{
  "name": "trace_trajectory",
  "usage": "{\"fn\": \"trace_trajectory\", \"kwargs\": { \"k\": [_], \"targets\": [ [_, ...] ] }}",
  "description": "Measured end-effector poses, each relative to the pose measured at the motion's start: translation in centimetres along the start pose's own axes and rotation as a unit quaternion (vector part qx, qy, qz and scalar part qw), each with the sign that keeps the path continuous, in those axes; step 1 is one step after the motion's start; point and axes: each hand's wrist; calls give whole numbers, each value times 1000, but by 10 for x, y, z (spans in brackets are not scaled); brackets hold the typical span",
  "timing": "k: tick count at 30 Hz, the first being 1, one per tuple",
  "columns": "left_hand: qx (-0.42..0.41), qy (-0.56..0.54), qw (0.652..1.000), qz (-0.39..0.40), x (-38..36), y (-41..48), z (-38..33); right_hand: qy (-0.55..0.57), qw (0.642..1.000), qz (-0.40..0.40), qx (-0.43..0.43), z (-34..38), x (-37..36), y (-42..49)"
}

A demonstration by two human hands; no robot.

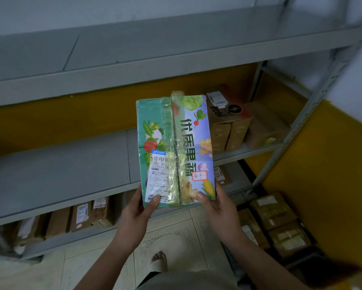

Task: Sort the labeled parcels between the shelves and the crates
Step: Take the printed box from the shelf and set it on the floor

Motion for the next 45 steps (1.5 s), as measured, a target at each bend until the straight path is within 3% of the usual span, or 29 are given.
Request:
{"fn": "trace_trajectory", "kwargs": {
  "k": [11,24,36,42,45],
  "targets": [
    [6,115,984,135,-59,27,-11,53,988,-107,-97,-42,54,-30],
    [68,174,912,366,-191,109,-2,151,927,-209,-274,-111,107,-44],
    [104,272,798,527,-361,225,57,227,800,-367,-417,-192,126,34],
    [109,297,756,573,-450,227,103,253,731,-458,-438,-263,152,42],
    [121,312,736,589,-484,221,134,253,715,-472,-449,-295,167,34]
  ]
}}
Point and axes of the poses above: each hand's wrist, its own y-axis towards the middle knuckle, its own x-axis out of the back of the hand, z = x × y, and after that the axes turned 5 degrees about -z, right-handed
